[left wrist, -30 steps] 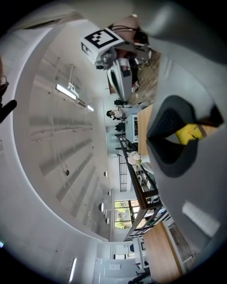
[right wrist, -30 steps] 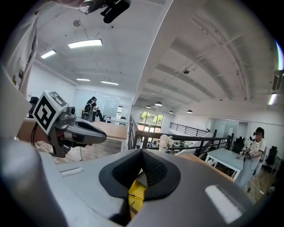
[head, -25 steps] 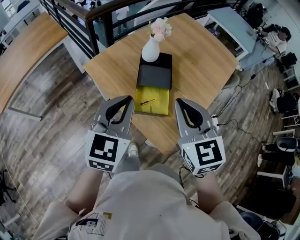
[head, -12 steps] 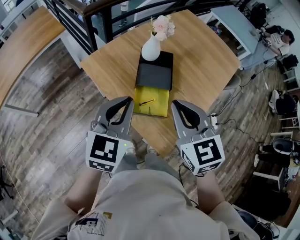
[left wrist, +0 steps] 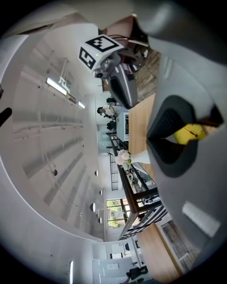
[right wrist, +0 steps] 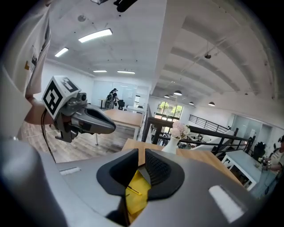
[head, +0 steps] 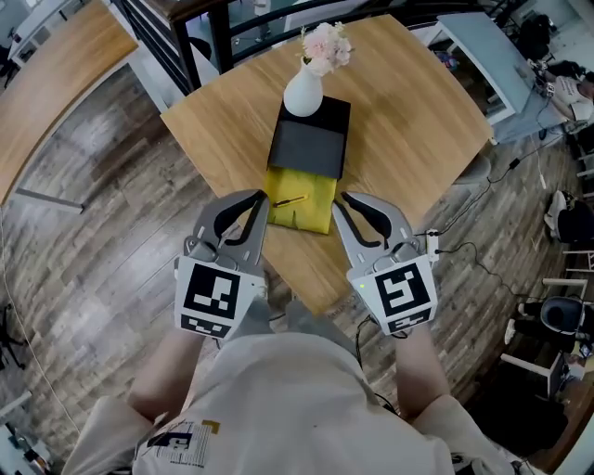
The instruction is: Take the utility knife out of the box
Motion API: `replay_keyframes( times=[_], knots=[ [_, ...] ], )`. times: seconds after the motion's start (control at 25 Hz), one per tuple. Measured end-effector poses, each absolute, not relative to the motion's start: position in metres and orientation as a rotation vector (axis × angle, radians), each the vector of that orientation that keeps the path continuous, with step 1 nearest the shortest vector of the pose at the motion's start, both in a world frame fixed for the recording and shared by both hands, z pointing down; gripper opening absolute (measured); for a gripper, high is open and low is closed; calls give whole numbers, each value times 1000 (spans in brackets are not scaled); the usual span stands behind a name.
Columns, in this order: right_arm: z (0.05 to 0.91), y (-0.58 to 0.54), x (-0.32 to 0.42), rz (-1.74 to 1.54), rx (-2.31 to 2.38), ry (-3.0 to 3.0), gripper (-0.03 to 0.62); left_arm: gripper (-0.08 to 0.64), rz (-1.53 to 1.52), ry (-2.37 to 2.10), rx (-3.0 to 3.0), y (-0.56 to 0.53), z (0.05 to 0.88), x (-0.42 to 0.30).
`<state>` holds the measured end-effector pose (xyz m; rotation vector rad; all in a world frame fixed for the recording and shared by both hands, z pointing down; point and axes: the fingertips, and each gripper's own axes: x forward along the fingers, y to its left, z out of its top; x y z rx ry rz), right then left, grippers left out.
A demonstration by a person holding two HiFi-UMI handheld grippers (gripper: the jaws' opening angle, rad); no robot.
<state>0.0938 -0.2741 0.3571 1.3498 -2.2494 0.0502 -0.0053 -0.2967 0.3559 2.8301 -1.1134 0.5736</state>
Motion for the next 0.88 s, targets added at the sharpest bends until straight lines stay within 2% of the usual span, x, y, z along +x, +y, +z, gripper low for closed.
replay_keyframes(
  times=[0.12, 0.4, 0.52, 0.88],
  knots=[
    [376, -284, 94, 69, 1239, -2258, 75, 3, 602, -1137, 2807, -302, 363, -3],
    [435, -311, 84, 61, 967, -2219, 87, 2, 671, -1174, 2737, -316, 393, -4],
    [467, -322, 75, 80, 881, -2215, 114, 2, 691, -1179, 2699, -323, 414, -5],
    [568, -336, 60, 129, 649, -2124, 118, 3, 764, -1169, 2578, -329, 480, -14]
  ],
)
